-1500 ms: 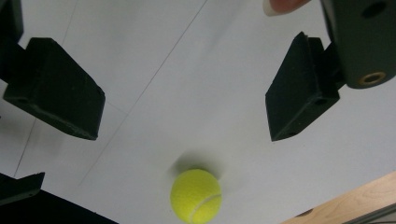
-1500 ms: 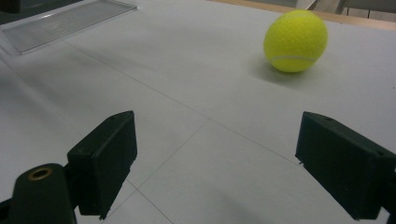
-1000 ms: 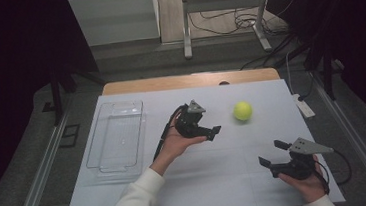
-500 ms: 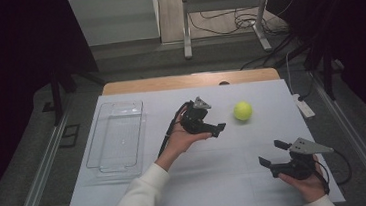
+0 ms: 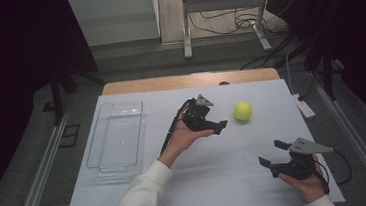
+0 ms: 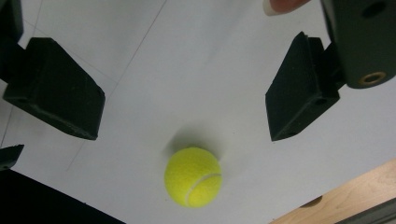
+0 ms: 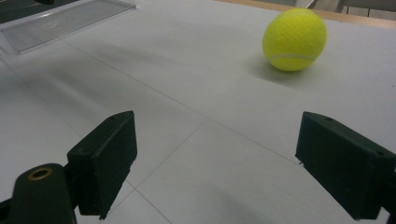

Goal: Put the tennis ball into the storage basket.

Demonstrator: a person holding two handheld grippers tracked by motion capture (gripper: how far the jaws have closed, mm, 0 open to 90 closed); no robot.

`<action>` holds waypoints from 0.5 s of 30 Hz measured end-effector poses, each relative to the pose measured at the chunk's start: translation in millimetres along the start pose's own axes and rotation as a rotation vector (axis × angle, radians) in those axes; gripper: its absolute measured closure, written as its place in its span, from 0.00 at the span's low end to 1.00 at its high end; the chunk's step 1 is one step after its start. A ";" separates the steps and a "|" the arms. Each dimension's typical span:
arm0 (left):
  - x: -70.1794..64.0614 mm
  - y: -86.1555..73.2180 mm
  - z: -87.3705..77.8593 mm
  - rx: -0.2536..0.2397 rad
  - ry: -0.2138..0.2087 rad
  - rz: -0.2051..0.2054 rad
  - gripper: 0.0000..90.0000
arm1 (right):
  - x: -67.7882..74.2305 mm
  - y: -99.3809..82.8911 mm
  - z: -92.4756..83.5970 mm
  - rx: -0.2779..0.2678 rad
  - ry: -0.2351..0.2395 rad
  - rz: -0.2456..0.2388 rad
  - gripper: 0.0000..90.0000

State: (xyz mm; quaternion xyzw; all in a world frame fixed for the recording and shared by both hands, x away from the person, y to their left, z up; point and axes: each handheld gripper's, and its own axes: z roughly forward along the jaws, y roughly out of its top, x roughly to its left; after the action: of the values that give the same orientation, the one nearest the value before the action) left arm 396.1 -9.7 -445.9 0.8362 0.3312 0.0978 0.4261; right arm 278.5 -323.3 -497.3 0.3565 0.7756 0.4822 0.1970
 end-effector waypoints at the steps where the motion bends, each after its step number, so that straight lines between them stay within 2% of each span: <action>1: 0.0 0.0 0.0 0.000 0.000 0.000 0.15 | 0.0 0.0 0.0 0.000 0.000 0.000 0.15; 15: 2.7 9.6 11.0 0.010 0.013 0.003 0.15 | -0.2 0.0 0.7 -0.001 0.004 0.001 0.14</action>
State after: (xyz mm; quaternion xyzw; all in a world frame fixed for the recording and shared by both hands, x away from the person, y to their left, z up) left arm 407.6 -19.1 -445.5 0.8380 0.3334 0.1024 0.4196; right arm 279.1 -323.0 -497.6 0.3558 0.7755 0.4836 0.1953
